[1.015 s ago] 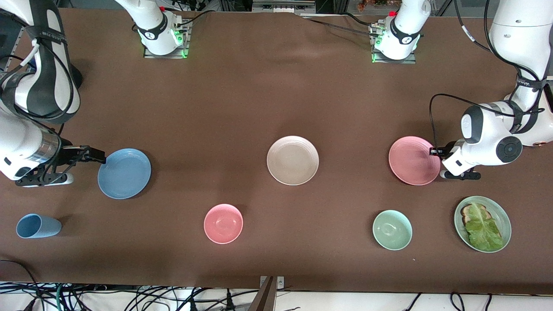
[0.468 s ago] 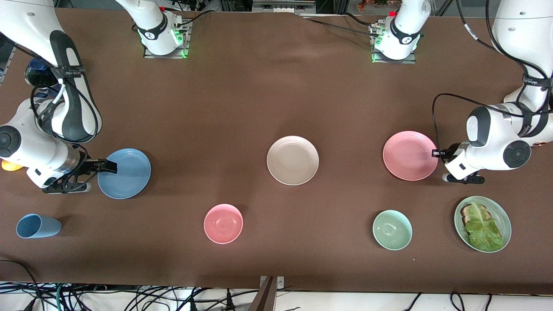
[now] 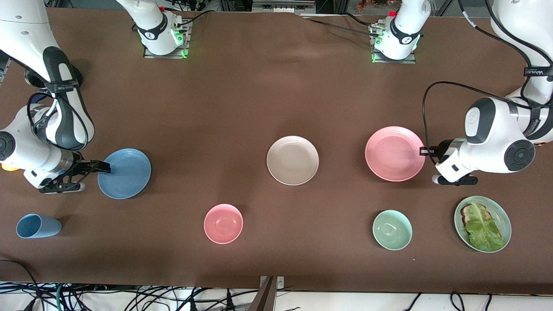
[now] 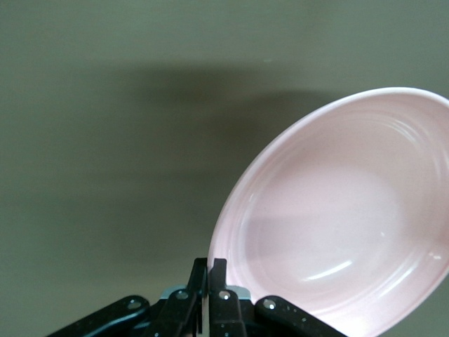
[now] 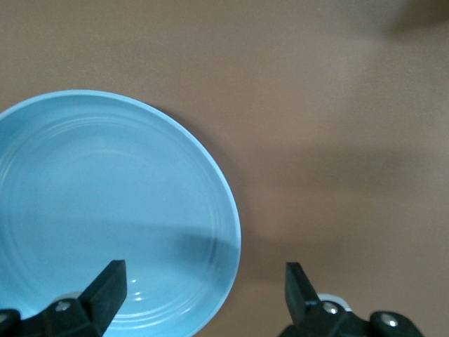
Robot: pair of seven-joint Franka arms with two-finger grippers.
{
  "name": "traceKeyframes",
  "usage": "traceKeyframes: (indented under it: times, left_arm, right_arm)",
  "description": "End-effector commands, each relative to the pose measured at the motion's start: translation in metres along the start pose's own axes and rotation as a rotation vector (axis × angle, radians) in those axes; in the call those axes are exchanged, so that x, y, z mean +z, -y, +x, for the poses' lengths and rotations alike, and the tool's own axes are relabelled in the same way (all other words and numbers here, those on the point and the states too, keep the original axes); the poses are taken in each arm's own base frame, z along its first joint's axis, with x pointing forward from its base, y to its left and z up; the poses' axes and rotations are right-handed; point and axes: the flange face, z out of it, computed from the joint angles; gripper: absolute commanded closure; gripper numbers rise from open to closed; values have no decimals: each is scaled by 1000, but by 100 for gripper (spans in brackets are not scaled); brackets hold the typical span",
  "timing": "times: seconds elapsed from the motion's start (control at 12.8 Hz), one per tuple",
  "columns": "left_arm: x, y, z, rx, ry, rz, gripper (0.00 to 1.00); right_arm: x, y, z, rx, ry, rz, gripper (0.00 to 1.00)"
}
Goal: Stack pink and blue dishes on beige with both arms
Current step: 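Grasp the pink plate with the left gripper while the right gripper grips the blue plate, then carry the pink plate onto the beige plate and open the left gripper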
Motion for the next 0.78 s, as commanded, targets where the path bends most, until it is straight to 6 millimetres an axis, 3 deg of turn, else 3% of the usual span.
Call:
traceKeyframes:
  times: [0.0, 0.16, 0.39, 0.55, 0.7]
  left_arm:
    - [-4, -88, -20, -92, 13, -31, 100]
    - [-5, -143, -22, -89, 5, -41, 100]
    - [26, -232, -25, -93, 33, -54, 100]
    - [50, -271, -21, -103, 21, -63, 100]
    - [71, -295, -19, -119, 4, -71, 100]
  right_arm:
    - [18, -10, -2, -19, -14, 27, 0]
    - [27, -11, -3, -12, -7, 37, 1]
    - [48, -16, -4, 1, -9, 45, 8]
    - [49, -16, -5, -2, -8, 47, 19]
    - [49, -16, -4, -3, -9, 49, 40]
